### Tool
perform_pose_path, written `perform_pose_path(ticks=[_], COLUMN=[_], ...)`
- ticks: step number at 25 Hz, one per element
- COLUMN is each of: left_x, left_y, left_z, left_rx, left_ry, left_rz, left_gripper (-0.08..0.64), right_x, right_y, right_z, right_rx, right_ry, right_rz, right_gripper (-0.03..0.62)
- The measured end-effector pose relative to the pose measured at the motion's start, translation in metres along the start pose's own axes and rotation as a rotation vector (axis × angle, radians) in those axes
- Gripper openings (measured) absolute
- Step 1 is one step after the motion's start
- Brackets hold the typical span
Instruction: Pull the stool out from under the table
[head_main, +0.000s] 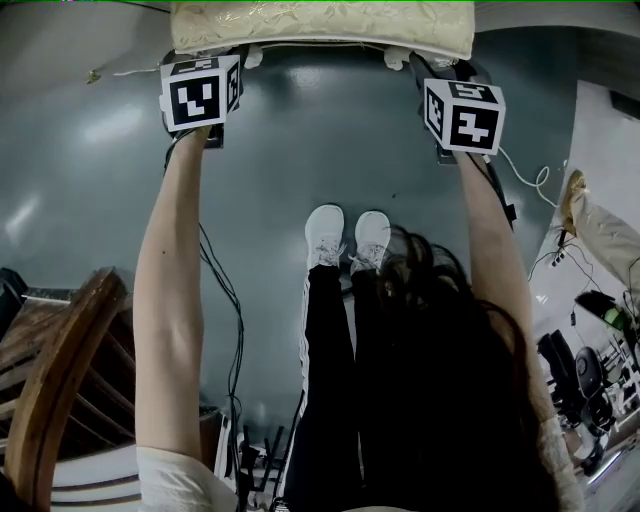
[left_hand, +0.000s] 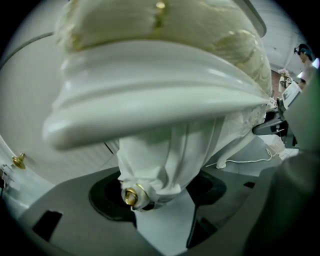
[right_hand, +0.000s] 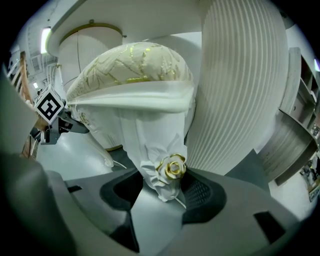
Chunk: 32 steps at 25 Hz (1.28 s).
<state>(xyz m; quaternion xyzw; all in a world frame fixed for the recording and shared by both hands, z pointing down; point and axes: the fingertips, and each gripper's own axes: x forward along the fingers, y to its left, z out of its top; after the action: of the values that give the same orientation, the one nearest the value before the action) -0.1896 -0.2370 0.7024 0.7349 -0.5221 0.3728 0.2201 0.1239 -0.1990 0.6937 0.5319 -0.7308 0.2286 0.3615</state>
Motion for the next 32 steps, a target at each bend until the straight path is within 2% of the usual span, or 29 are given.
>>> perform_pose_path(ticks=[7, 11, 18, 23, 28, 32], left_x=[-0.006, -0.012, -0.027, -0.028, -0.029, -0.026], left_y=[-0.003, 0.004, 0.002, -0.006, -0.006, 0.003], left_z=[0.002, 0.000, -0.002, -0.006, -0.010, -0.003], left_rx=[-0.008, -0.009, -0.043, -0.078, -0.080, -0.043], left_ry=[-0.015, -0.014, -0.010, -0.024, -0.010, -0.002], left_rz=[0.003, 0.021, 0.041, 0.051, 0.050, 0.047], left_gripper=[0.327, 0.325, 0.325, 0.325, 0.325, 0.325], right_x=[-0.005, -0.004, -0.016, -0.012, -0.013, -0.013], right_y=[-0.002, 0.009, 0.006, -0.002, -0.001, 0.002], right_z=[0.003, 0.003, 0.009, 0.012, 0.010, 0.013], right_rx=[-0.008, -0.023, -0.026, -0.065, -0.058, -0.059], right_ry=[-0.009, 0.017, 0.035, 0.060, 0.068, 0.054], right_rz=[-0.013, 0.028, 0.017, 0.025, 0.019, 0.012], right_gripper=[0.252, 0.250, 0.250, 0.250, 0.249, 0.244])
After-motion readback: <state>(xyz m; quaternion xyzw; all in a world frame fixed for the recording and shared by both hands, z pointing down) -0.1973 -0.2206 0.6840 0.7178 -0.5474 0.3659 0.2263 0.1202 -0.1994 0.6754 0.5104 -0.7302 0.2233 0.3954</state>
